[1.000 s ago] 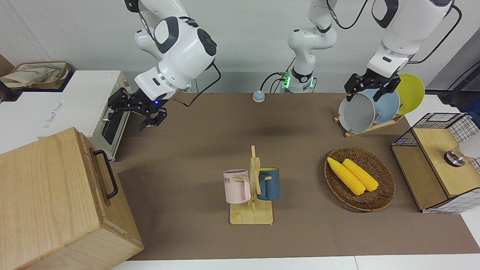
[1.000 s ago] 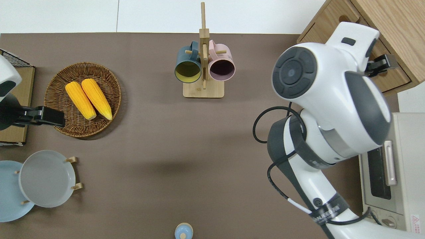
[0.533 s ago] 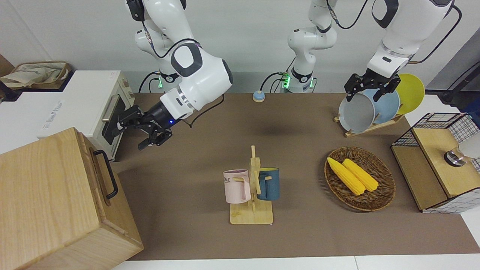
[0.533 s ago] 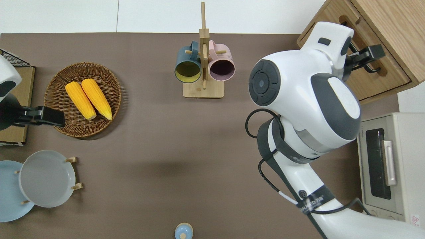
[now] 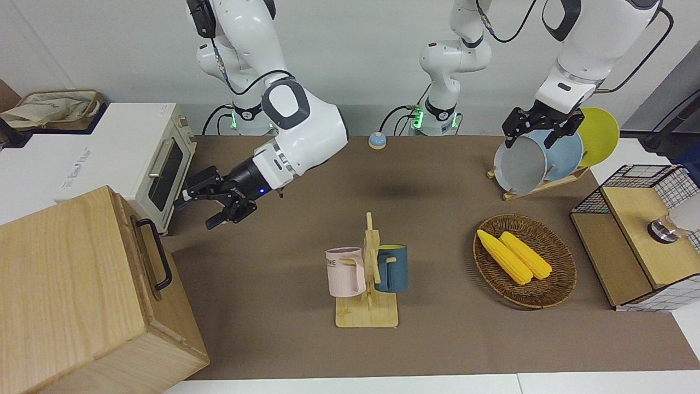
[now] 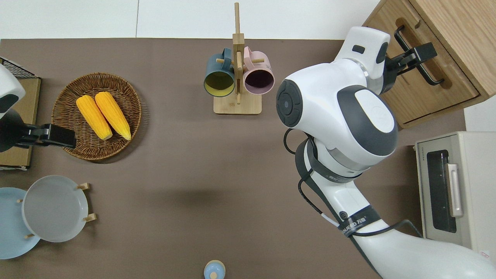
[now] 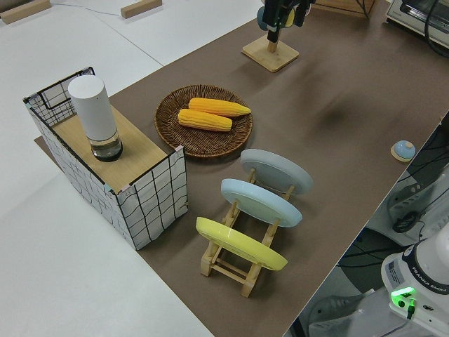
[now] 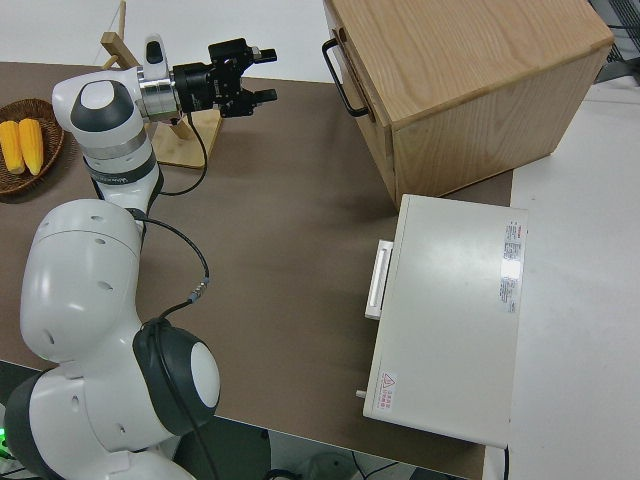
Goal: Slide drawer open with right arm
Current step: 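Raise the right arm and swing the right gripper toward the drawer handle, then move the right gripper onto the black drawer handle and grasp it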
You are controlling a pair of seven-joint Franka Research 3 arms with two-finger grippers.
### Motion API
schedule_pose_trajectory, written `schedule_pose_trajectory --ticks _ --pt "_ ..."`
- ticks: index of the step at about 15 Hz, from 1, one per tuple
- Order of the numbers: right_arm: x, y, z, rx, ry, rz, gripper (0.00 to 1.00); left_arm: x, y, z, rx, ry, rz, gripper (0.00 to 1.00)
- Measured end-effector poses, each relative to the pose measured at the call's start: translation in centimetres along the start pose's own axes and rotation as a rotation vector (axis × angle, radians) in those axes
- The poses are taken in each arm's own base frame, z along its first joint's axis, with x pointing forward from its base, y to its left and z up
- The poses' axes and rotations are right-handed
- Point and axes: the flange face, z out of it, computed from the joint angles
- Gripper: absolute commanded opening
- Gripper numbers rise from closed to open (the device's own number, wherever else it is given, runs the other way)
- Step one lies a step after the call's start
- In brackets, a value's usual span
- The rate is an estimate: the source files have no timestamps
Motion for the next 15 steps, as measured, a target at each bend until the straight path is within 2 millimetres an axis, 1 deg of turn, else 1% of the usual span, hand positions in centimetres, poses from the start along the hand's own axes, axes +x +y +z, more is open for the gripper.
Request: schedule_pose_trajectory --ticks 2,3,6,8,11,15 --pt "0.2 -2.2 0.0 -0.029 0.008 -0.003 0.981 0.0 0.0 0.0 0.000 0.000 0.000 0.99" --pt "0.2 -3.0 0.1 -0.040 0.011 -0.005 0.981 0.0 0.0 0.0 0.000 0.000 0.000 0.99" --pt "0.1 -4.4 0.4 -0.106 0.034 -0.041 0.981 0.0 0.0 0.0 0.000 0.000 0.000 0.99" --pt "-0.1 -5.0 1.0 -0.177 0.054 -0.073 0.981 0.0 0.0 0.0 0.000 0.000 0.000 0.99" --pt "-0.5 -5.1 2.9 -0.224 0.045 -0.088 0.981 0.0 0.0 0.0 0.000 0.000 0.000 0.99" --pt "-0.8 -4.2 6.4 -0.222 0.043 -0.058 0.981 0.0 0.0 0.0 0.000 0.000 0.000 0.99"
